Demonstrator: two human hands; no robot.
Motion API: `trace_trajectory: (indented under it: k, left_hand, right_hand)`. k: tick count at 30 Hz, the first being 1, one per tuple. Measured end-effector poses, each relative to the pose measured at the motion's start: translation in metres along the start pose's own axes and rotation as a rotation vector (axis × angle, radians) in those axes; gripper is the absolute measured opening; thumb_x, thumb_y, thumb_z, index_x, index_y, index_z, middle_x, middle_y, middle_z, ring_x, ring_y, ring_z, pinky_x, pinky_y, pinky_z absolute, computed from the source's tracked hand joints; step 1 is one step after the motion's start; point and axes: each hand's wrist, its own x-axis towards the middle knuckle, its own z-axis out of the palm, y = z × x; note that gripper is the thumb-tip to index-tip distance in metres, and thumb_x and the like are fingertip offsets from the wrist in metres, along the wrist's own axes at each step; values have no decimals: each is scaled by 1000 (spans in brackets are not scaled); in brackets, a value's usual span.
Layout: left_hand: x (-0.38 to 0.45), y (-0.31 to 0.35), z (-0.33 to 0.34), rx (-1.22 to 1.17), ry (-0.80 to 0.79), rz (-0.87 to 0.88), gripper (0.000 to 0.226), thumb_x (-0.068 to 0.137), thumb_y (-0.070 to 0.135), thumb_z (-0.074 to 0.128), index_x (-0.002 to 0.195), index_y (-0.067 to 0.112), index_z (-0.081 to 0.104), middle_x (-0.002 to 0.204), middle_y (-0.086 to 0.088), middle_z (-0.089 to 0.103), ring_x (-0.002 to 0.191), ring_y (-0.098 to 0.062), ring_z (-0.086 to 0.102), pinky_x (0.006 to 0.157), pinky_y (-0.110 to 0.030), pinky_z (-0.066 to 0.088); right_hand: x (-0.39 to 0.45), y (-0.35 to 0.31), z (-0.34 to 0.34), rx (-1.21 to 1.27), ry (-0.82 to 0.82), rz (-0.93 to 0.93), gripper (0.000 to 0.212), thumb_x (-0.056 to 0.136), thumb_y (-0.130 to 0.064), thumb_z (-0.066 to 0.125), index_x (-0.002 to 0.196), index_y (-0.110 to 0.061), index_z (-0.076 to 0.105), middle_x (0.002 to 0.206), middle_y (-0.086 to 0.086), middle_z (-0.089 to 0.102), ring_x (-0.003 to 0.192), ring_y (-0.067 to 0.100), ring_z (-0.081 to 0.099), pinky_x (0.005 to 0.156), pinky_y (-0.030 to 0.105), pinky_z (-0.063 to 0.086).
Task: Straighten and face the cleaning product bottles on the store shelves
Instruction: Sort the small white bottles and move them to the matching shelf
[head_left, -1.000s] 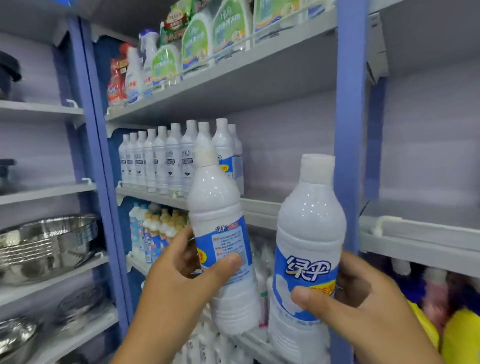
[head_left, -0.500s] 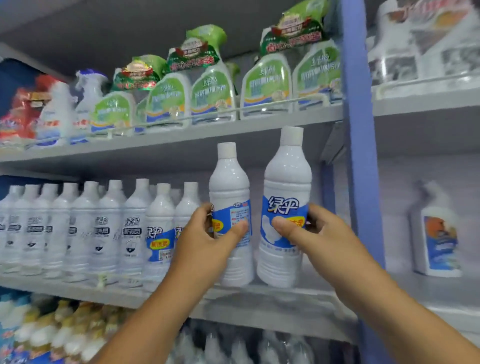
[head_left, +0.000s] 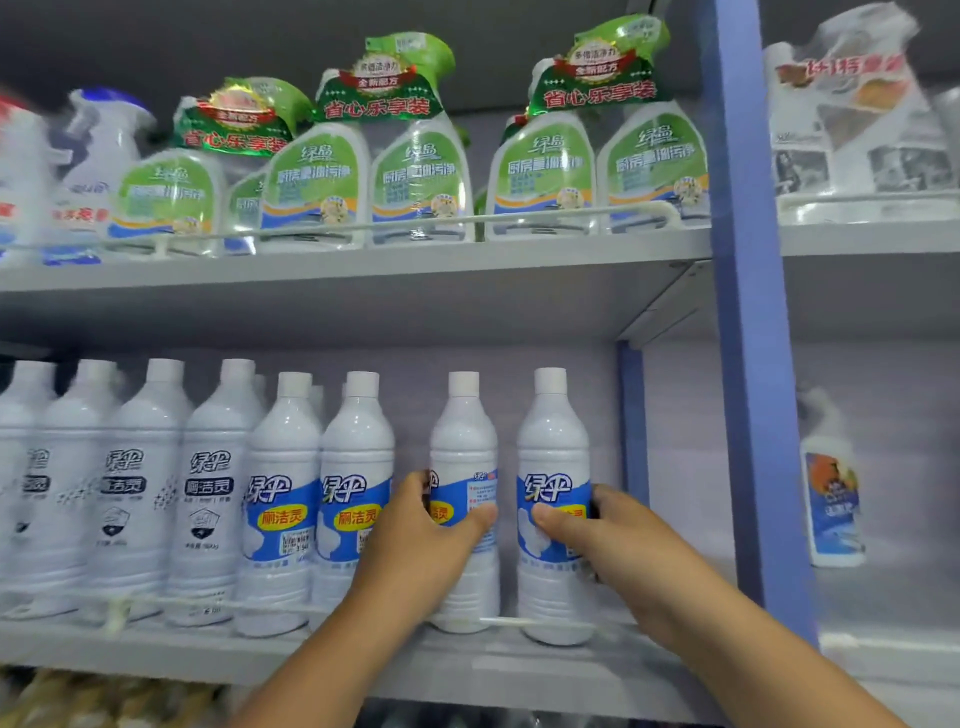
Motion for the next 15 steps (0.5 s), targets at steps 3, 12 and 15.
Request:
trace_trajectory:
  k: [3,12,15]
  left_hand:
    - [-2,3,-2,45,-36,1,43,77,53,81,104,37,51,96,20,67,86,-3,68,83,-38,59]
    - [24,66,-42,50,-94,145,82,86,56,71,153,33,29,127,17,60,106,-7,61,86,-31,49]
    - [61,94,-56,122,-92,157,83,80,60,72,149,22,45,128,3,68,110,-16,67,97,-36,53]
  right_hand:
    - [0,3,3,13,15,-8,20,92,-30,72,111,-26,68,98,-9,79,89,8,75,70,23,53]
    - [2,-37,-8,-177,69,-1,71,86,-52,72,147,-27,43,132,-6,65,99,10,66,91,34,53]
    - [12,-78,-14,-210,173,-110,79,88,-53,68,154,-25,35,145,1,54,108,16,61,102,42,51]
